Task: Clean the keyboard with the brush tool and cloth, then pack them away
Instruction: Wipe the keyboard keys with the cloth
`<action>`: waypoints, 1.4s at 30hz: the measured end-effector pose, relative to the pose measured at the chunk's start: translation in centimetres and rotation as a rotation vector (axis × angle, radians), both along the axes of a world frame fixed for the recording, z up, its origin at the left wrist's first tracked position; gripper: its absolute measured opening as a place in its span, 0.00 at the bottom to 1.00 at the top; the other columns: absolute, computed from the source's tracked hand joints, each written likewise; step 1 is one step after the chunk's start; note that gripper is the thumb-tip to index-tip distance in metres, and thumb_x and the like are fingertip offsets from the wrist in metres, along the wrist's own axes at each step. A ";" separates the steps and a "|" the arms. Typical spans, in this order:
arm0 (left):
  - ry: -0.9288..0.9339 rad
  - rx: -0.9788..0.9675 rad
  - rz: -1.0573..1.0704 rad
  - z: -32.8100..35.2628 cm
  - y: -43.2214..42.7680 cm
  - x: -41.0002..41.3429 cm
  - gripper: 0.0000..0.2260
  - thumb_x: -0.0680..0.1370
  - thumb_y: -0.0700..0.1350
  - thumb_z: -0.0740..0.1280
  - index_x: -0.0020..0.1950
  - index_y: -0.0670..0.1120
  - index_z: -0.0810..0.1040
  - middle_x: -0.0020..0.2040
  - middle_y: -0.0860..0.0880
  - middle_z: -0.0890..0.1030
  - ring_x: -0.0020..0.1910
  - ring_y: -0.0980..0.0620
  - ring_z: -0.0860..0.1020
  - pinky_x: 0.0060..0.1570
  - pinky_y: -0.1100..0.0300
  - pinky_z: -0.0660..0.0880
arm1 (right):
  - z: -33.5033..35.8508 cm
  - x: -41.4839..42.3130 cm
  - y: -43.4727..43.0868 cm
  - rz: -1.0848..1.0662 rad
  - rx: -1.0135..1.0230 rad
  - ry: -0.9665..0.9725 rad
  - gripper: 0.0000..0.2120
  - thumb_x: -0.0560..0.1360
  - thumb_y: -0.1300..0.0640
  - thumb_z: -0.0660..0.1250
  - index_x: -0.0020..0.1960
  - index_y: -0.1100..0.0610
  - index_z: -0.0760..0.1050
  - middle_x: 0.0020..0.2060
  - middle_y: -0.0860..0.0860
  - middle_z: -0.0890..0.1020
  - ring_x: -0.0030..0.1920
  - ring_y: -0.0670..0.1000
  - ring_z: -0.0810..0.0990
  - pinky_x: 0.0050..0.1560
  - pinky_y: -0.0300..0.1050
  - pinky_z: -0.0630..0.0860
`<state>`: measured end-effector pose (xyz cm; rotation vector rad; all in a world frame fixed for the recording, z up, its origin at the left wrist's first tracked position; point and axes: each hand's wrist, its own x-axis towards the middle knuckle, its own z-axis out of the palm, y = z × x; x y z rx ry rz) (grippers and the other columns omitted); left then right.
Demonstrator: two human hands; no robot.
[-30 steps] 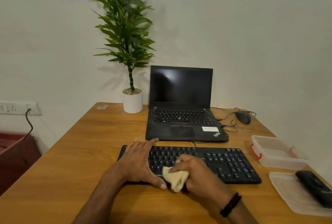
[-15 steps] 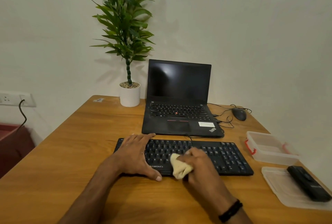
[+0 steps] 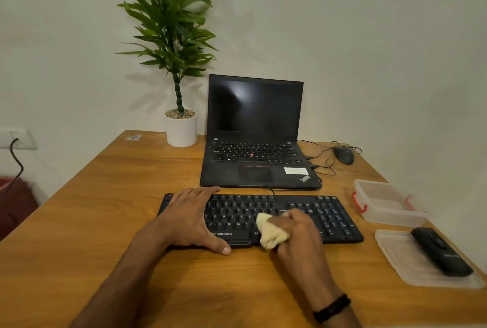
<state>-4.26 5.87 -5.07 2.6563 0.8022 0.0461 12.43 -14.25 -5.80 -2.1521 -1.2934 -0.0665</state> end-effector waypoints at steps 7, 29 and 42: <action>-0.005 -0.005 0.011 0.2 0.3 0.0 0.64 0.54 0.80 0.72 0.82 0.59 0.48 0.82 0.54 0.56 0.80 0.50 0.54 0.79 0.47 0.50 | 0.5 -2.7 0.7 0.283 -0.064 0.016 0.15 0.76 0.56 0.70 0.63 0.48 0.80 0.50 0.41 0.72 0.51 0.39 0.68 0.48 0.30 0.68; 0.027 0.009 -0.012 0.5 0.2 0.3 0.63 0.56 0.79 0.73 0.83 0.59 0.46 0.81 0.55 0.55 0.79 0.49 0.54 0.79 0.47 0.50 | -0.7 -1.0 -0.3 0.403 0.006 -0.061 0.11 0.74 0.58 0.71 0.55 0.50 0.84 0.53 0.45 0.80 0.54 0.40 0.73 0.55 0.25 0.66; 0.005 -0.018 -0.007 0.5 0.4 0.0 0.64 0.56 0.78 0.74 0.83 0.59 0.46 0.81 0.55 0.56 0.79 0.50 0.54 0.80 0.47 0.51 | 0.6 4.2 -2.9 -0.077 0.009 0.040 0.22 0.71 0.68 0.71 0.60 0.49 0.81 0.55 0.42 0.79 0.54 0.41 0.76 0.50 0.25 0.69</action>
